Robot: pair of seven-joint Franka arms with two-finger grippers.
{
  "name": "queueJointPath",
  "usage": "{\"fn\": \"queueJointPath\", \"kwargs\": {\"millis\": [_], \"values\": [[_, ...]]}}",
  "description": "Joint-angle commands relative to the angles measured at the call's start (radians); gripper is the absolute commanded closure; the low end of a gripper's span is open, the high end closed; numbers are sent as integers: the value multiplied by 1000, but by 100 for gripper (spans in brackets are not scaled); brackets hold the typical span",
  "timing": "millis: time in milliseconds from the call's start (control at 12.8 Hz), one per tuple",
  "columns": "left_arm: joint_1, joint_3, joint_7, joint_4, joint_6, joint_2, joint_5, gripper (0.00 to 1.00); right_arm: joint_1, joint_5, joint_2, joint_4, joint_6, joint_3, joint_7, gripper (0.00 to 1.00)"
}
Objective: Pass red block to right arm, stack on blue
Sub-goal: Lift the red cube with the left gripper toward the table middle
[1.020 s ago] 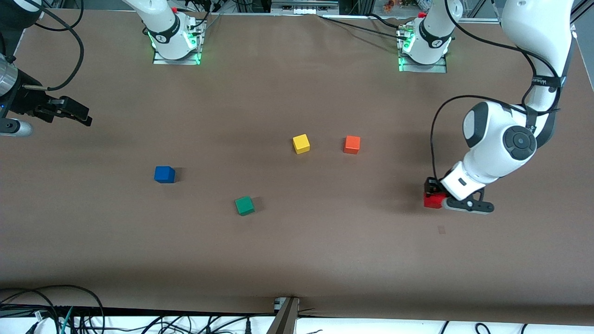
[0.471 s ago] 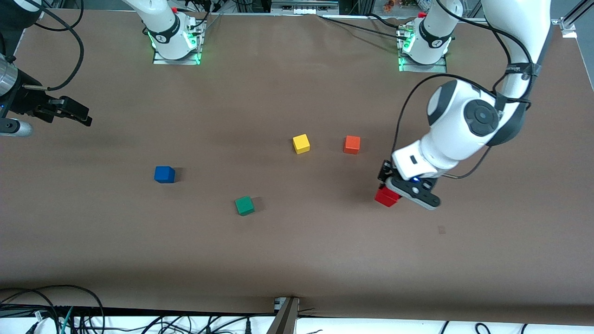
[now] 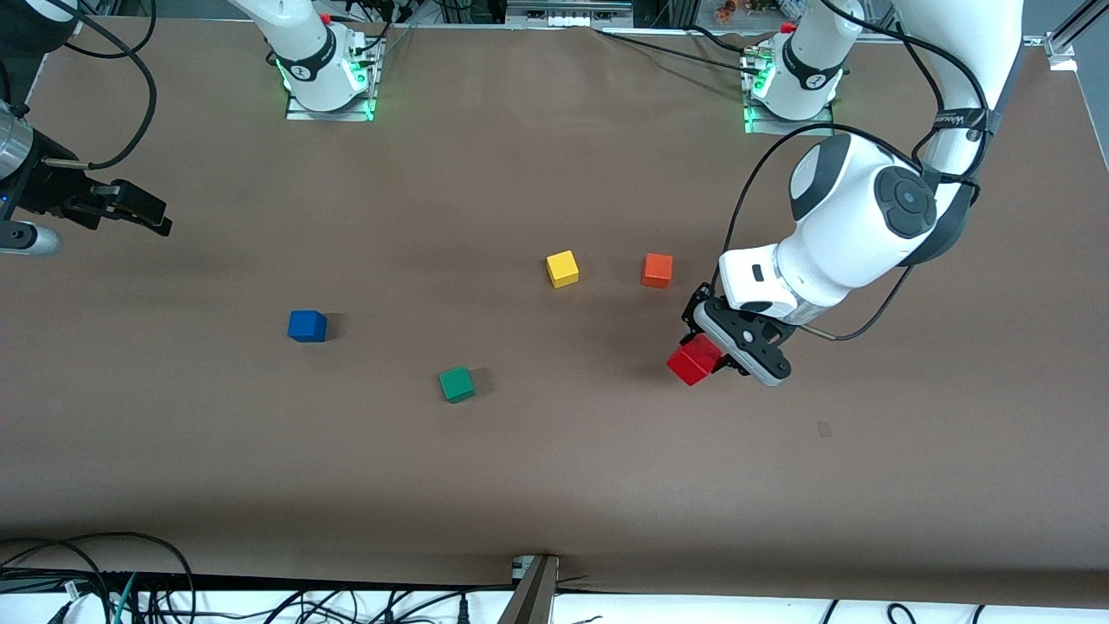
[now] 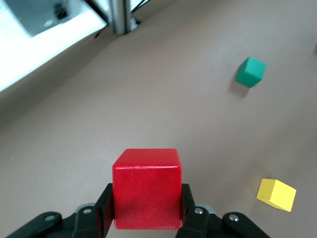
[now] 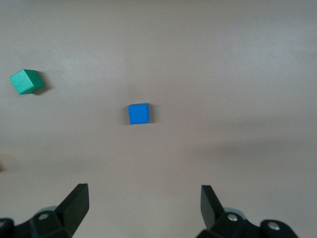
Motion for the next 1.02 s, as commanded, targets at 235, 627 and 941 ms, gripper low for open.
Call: {"fn": "queueJointPath", "kwargs": {"millis": [235,627,941], "values": [[32,-7,550,60,-1,52,-406,100,-2,7,-2,11,-4,1,-8,0],[36,-7,783,63,7,83,-747,100,-1,8,-2,12,-3,1,-8,0],[24,-5,1018,101,10,138,-1030,100,0,7,-2,11,-12,1,1,0]]}}
